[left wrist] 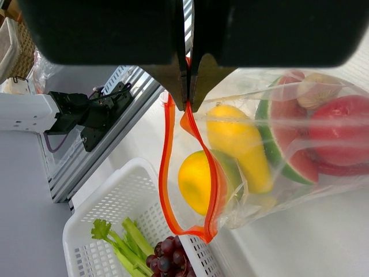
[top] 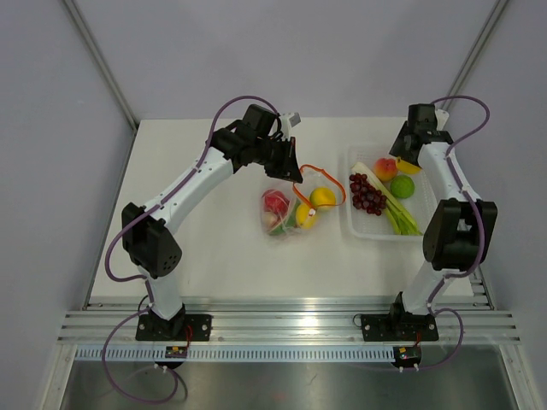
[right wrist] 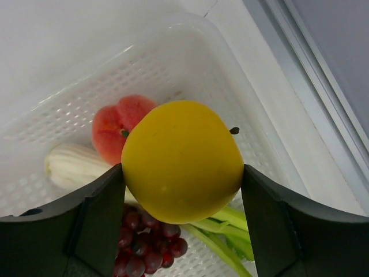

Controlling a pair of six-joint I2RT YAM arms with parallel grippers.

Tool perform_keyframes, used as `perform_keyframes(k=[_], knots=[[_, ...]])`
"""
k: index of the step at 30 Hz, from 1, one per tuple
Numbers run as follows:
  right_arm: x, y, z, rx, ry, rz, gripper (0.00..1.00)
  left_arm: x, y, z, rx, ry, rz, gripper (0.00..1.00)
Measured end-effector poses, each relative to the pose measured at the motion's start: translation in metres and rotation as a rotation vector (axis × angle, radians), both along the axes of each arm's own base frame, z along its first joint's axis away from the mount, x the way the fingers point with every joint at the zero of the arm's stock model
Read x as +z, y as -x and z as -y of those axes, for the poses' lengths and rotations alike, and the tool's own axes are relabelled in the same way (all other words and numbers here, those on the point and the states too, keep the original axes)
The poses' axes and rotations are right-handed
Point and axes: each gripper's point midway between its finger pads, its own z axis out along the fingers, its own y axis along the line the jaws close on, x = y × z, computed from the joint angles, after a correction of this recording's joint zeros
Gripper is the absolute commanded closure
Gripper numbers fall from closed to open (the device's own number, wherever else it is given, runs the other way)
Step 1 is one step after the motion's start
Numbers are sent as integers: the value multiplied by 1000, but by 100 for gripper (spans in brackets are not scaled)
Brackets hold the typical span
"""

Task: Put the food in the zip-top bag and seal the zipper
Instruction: Pick up the fake fruit from the bin, then place the fake fruit in the zipper food storage bag.

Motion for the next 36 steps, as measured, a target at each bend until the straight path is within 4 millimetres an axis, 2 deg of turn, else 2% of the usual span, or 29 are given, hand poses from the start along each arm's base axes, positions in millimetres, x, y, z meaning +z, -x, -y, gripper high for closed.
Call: perform_keyframes(k=[4, 7, 14, 18, 20, 24, 26, 33, 36], knots=[[30, 19, -9, -2, -47, 94, 67, 0, 0, 0, 3, 1, -2, 100], [44, 35, -17, 10, -85, 139, 67, 0, 0, 0, 5, 3, -5, 100], [61, 74, -37, 50, -172, 195, 67, -3, -2, 2, 10, 8, -7, 100], [75, 93, -56, 100, -240, 246, 67, -2, -2, 3, 11, 12, -3, 100], [86, 98, -73, 145, -263, 274, 67, -3, -2, 3, 12, 12, -6, 100], [99, 106, -122, 274, -305, 296, 66, -5, -2, 3, 15, 14, -12, 100], [100, 109, -143, 328, -333, 290, 66, -6, -2, 3, 16, 14, -18, 100], [103, 115, -198, 440, -406, 276, 66, -8, -1, 3, 14, 15, -21, 100], [94, 114, -228, 496, -430, 242, 66, -8, -1, 4, 14, 16, -21, 100]])
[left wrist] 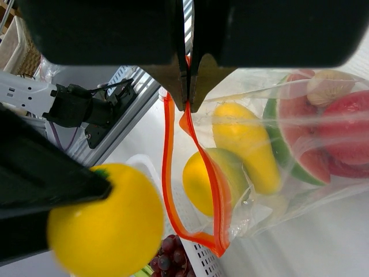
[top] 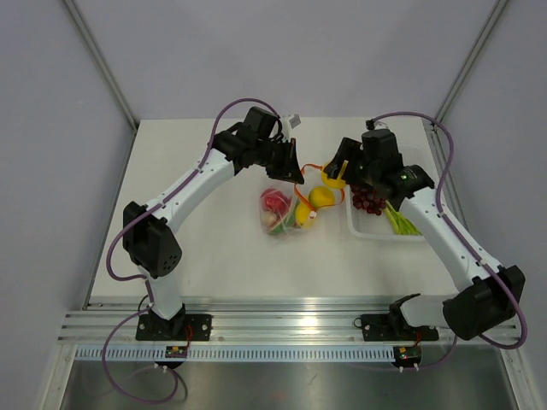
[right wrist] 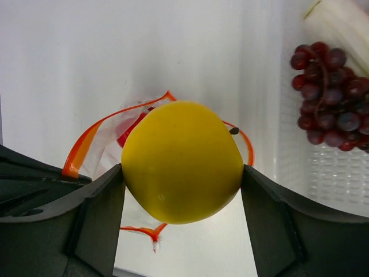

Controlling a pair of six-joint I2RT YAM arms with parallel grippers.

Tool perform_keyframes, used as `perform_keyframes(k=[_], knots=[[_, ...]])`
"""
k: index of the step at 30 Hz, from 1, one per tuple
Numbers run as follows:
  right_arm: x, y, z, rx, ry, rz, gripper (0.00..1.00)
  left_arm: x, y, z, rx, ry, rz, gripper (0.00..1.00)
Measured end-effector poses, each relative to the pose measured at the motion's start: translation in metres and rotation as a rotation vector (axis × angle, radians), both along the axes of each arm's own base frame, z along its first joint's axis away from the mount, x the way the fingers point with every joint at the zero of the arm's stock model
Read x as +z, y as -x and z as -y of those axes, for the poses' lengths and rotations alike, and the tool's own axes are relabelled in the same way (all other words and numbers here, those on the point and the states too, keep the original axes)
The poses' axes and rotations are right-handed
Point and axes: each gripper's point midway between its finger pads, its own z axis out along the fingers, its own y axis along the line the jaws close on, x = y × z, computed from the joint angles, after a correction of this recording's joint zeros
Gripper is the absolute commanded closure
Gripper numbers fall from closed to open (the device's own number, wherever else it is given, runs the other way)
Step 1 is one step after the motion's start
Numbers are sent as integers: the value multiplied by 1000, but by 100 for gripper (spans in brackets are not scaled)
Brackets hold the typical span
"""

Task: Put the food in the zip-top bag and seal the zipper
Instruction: Place the fake fruit in the zipper food storage bag.

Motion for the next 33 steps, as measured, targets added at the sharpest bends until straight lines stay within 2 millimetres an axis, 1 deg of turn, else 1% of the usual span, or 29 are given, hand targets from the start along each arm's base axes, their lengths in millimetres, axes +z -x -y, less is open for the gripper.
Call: perform_keyframes(k=[2, 4, 6, 7, 8, 9, 10, 12, 15, 17, 19, 20, 23, 26, 30, 33], knots=[[-11, -1, -17, 35, 1, -25, 65, 0, 0, 0, 0, 2, 1, 100], [-26, -1, -33, 65, 10, -62, 64, 0, 0, 0, 0, 2, 1, 100], [-40, -2, -43, 82, 19, -97, 59, -1, 0, 0, 1, 1, -2, 100], [-45, -3, -47, 86, 19, -109, 55, -1, 0, 0, 1, 0, -3, 100], [-49, -5, -52, 97, 14, -120, 45, -1, 0, 0, 1, 0, -4, 100], [-52, -7, -57, 106, 8, -128, 22, -2, 0, 0, 2, 0, -4, 100], [-54, -9, -61, 118, 1, -136, 12, -2, 0, 0, 2, -1, -5, 100], [-54, -11, -67, 135, -8, -141, 5, -2, 0, -1, 4, -5, -4, 100], [-52, -12, -70, 146, -16, -133, 5, -2, -2, -4, 14, -7, -7, 100], [-48, -12, -70, 148, -19, -122, 8, -2, -2, -5, 15, -6, -6, 100], [-40, -11, -68, 145, -23, -101, 12, -2, -1, -4, 12, -5, -8, 100], [-36, -11, -68, 144, -26, -88, 17, -3, -1, -4, 10, -3, -8, 100], [-18, -7, -66, 146, -45, -44, 26, -5, 0, -3, 10, 0, -17, 100], [-7, -7, -66, 146, -63, -15, 35, -5, 1, -1, 7, 6, -21, 100], [-7, -7, -67, 141, -71, -11, 44, -4, 1, -1, 8, 9, -21, 100], [-10, -8, -63, 122, -57, -14, 45, -4, 1, -1, 8, 10, -20, 100]])
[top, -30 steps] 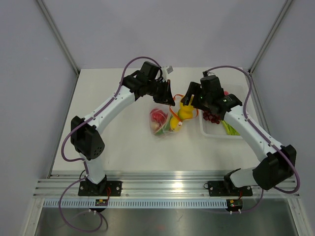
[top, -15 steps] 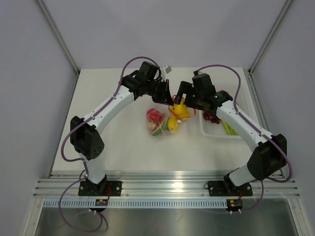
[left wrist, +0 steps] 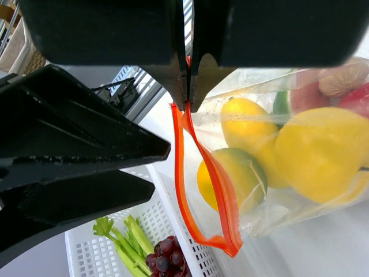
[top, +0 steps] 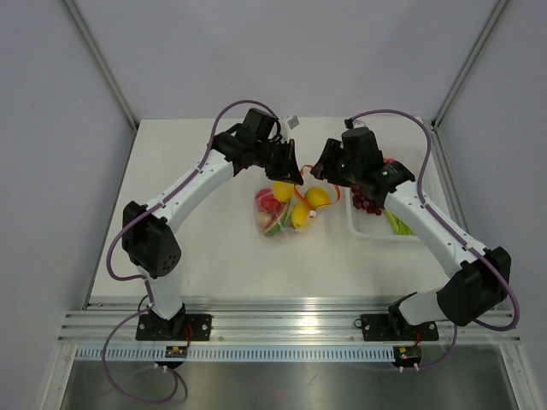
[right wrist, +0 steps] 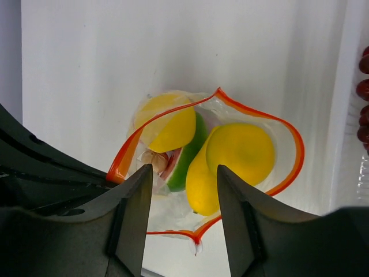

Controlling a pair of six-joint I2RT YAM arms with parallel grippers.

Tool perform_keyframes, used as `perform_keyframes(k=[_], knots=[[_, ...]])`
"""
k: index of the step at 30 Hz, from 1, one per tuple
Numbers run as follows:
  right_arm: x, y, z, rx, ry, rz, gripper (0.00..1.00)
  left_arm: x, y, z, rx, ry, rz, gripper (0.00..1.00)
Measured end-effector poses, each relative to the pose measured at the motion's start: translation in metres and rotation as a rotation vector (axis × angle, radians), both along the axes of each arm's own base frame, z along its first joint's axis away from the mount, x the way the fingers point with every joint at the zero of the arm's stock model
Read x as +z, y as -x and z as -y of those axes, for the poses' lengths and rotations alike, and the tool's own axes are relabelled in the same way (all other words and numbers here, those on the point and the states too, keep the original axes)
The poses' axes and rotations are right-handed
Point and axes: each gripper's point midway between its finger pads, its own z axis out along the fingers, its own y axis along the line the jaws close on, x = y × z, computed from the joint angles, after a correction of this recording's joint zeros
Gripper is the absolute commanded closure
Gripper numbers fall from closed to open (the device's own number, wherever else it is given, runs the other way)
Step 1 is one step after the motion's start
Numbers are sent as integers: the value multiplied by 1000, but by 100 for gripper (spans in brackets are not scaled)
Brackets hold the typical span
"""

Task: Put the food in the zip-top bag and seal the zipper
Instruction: Place the fake fruit in the zipper food storage bag, then pick up the fake fruit from the bin.

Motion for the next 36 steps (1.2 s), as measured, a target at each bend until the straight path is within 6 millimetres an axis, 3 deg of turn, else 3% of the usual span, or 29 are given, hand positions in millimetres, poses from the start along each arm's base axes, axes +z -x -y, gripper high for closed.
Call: perform_keyframes(k=[3, 5, 11, 15, 20, 29, 36], knots=[[4, -1, 16, -49, 27, 14, 45, -1, 0, 0, -2, 1, -2, 100], [9, -3, 41, -108, 52, 19, 42, -2, 1, 0, -4, 2, -4, 100], [16, -14, 174, -413, 146, 13, 31, -2, 1, 1, -7, 7, -3, 100], [-6, -10, 229, -537, 229, -60, 21, -2, 1, 1, -6, 8, -4, 100], [-47, -10, 258, -596, 307, -175, 14, -2, 1, 1, -6, 9, -5, 100], [-117, -35, 275, -617, 360, -320, 8, -2, 2, 2, -6, 7, -9, 100], [-148, -49, 287, -621, 400, -366, 8, -3, 4, 1, -8, 2, -14, 100]])
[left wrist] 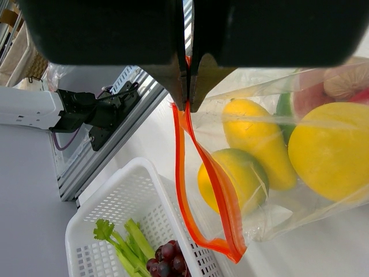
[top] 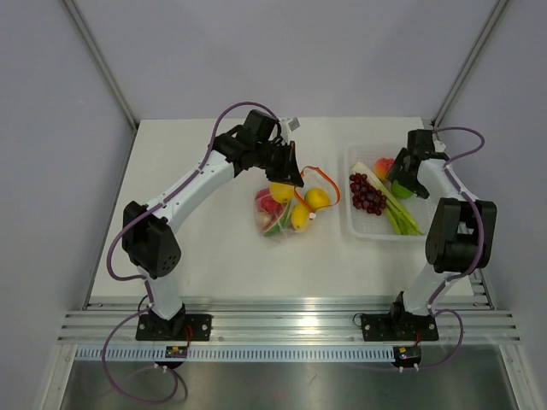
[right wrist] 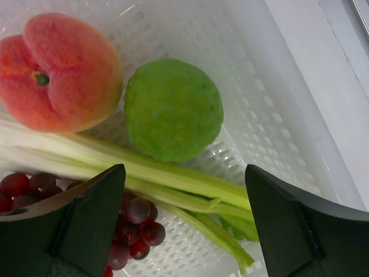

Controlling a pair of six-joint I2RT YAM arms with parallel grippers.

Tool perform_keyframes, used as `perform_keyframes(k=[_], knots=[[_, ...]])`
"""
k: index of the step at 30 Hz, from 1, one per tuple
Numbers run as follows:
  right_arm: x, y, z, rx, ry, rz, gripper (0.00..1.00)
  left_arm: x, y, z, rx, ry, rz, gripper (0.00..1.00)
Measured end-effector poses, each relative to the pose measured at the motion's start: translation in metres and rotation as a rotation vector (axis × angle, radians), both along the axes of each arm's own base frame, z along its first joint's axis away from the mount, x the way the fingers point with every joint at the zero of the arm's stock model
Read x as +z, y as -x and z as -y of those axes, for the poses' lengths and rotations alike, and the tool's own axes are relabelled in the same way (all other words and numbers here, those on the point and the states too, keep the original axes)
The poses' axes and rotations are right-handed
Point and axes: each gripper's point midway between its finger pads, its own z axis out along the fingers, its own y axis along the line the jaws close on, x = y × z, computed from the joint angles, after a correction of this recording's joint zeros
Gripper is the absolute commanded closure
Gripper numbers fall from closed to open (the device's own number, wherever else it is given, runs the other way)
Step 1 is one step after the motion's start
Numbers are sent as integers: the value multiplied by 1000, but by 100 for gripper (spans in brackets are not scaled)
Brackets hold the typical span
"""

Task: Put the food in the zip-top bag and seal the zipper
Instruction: Pick up the fake fruit from the bin.

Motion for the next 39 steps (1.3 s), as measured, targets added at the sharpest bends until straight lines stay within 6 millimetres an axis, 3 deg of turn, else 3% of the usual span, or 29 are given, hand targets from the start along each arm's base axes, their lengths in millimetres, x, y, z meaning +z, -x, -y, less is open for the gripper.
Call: perform_keyframes(k=[6, 10, 15, 16, 20, 25, 29, 35, 39], knots=[[-13, -18, 11, 3, 15, -5, 3, -2, 2, -2, -7, -14, 0, 100], [-24, -25, 12, 15, 12, -13, 6, -3, 3, -3, -13, -20, 1, 100], [-33, -32, 11, 25, 1, -12, 28, -2, 4, -4, -15, -25, 1, 100], [-33, -33, 10, 29, -3, -7, 37, -2, 4, -4, -16, -27, -1, 100], [-32, -36, 10, 30, -6, 11, 57, -3, 5, -4, -17, -29, -3, 100], [-25, -26, 8, 22, -9, 33, 60, -3, 5, -4, -17, -28, -3, 100], [1, -12, 6, 18, -4, 85, 62, -3, 6, -3, -22, -29, -2, 100], [68, 15, 1, 5, -4, 247, 63, -3, 9, 0, -32, -28, -1, 100], [111, 39, -19, 61, -64, 378, 63, -2, 14, 4, -46, -27, -1, 100]])
